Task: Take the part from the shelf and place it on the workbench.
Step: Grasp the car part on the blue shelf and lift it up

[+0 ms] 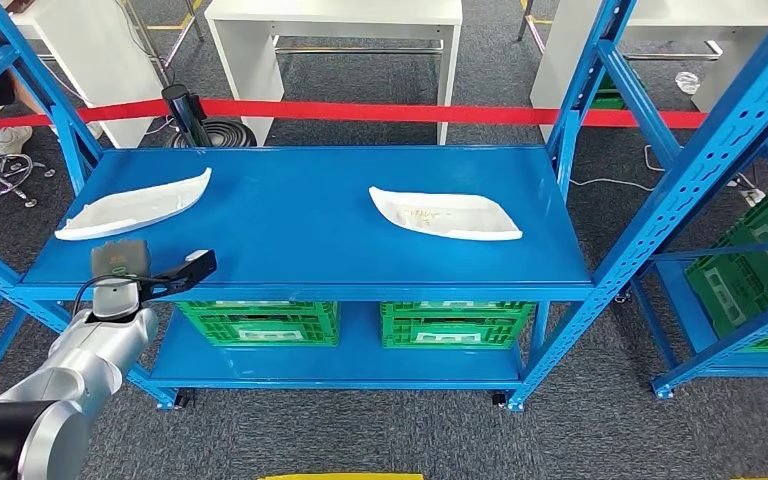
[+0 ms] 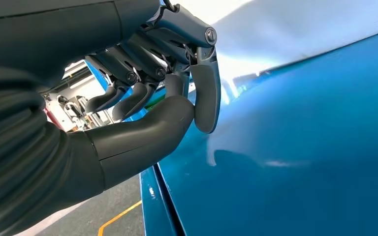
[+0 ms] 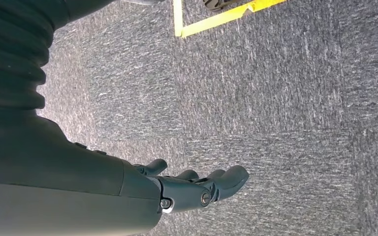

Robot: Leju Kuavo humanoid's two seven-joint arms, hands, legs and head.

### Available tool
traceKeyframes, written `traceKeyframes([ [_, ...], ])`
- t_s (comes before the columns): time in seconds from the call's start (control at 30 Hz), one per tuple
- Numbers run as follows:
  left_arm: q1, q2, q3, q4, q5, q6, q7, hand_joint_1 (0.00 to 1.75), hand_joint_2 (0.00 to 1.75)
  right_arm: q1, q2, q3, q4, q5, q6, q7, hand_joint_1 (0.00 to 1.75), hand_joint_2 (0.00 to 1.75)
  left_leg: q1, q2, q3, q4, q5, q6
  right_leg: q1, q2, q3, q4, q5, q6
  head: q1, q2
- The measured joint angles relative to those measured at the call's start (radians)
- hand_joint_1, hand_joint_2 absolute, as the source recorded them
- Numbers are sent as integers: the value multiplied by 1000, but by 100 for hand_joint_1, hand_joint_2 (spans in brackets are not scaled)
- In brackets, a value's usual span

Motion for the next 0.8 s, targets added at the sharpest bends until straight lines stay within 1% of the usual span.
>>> traceKeyframes([
  [0.13,5,0,2,0,5,9,-4,175,175,0,1,0,0,2,1,0,0,175,0,0,0,0,0,0,0,0,0,0,0,0,0,0],
  [0.17,7,0,3,0,5,12,-6,171,175,0,1,0,0,3,1,0,0,175,0,0,0,0,0,0,0,0,0,0,0,0,0,0],
  [0.2,8,0,5,0,5,15,-8,158,175,0,1,0,0,4,1,0,0,175,0,0,0,0,0,0,0,0,0,0,0,0,0,0],
  [0.27,10,0,9,0,3,21,-10,70,175,0,2,0,0,5,1,0,0,175,0,0,0,0,0,0,0,0,0,0,0,0,0,0],
  [0.3,11,0,10,0,1,25,-13,30,175,0,2,0,0,5,1,0,0,175,0,0,0,0,0,0,0,0,0,0,0,0,0,0],
  [0.33,11,0,11,0,1,29,-19,0,175,0,3,0,0,5,1,0,0,175,0,0,0,0,0,0,0,0,0,0,0,0,0,0],
  [0.4,9,-3,18,0,10,25,-51,0,175,0,3,0,0,5,1,0,0,175,0,0,0,0,0,0,0,0,0,0,0,0,0,0],
  [0.5,-10,-9,35,-3,29,-30,-101,0,175,-1,3,0,0,5,3,-1,0,175,0,-1,1,0,0,0,0,-1,1,0,0,0,0,0],
  [0.57,-24,-12,43,-4,33,-56,-109,0,175,-1,3,0,0,5,4,-1,0,175,0,-1,1,0,0,0,0,-2,1,0,0,0,0,0],
  [0.67,-34,-18,53,-7,38,-70,-123,0,175,-1,4,0,0,5,4,-1,0,175,0,0,2,0,0,0,0,-2,2,0,0,0,0,0],
  [0.73,-42,-23,57,-13,52,-91,-180,0,175,-1,4,0,0,5,4,-1,0,175,0,-1,3,0,0,0,0,-2,2,0,0,0,0,0],
  [0.8,-50,-35,59,-26,76,-92,-280,0,175,-2,4,0,0,3,4,0,0,175,0,-1,4,0,0,0,0,-2,3,0,-1,0,0,0],
])
